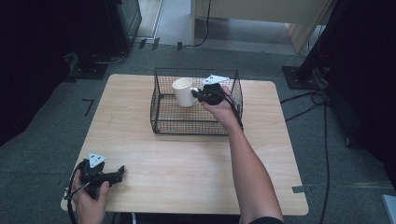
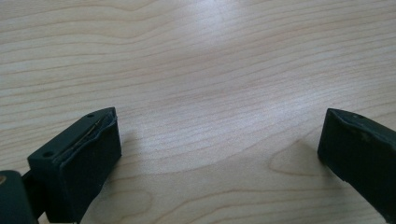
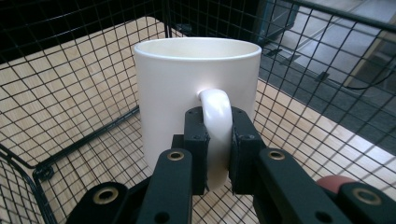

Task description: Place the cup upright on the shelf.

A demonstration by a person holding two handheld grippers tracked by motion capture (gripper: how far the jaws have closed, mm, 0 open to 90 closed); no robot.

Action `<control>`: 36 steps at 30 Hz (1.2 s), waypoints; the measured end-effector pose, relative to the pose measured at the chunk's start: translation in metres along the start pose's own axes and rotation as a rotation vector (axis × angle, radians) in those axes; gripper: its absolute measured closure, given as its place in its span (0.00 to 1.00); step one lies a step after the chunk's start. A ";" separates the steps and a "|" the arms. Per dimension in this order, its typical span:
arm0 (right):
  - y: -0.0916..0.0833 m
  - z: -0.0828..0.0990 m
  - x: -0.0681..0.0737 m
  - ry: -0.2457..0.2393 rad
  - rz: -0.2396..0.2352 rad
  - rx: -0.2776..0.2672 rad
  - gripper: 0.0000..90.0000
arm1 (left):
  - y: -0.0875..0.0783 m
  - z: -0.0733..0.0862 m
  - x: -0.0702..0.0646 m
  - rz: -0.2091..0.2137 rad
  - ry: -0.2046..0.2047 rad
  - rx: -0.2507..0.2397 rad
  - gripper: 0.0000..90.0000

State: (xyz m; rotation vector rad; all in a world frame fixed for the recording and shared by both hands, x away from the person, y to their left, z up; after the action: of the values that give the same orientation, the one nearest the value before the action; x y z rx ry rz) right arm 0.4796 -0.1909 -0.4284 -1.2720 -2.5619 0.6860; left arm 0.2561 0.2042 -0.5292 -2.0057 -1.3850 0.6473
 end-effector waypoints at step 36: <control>0.028 0.019 -0.002 -0.030 0.007 0.191 0.49 | 0.000 0.000 0.000 0.000 0.006 0.004 0.00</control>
State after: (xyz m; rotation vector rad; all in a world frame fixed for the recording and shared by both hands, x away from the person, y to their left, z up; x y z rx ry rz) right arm 0.4933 -0.1842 -0.4583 -1.2176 -2.4462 0.9323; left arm 0.2560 0.2046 -0.5291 -2.0024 -1.3797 0.6434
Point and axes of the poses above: each handheld gripper's, and its own axes: y roughly forward along the jaws, z roughly out of its underside, x roughly to its left, the point moved 1 cm from there along y, roughly forward along the jaws, and after that the axes turned 5 degrees about z, right-handed, at the moved point
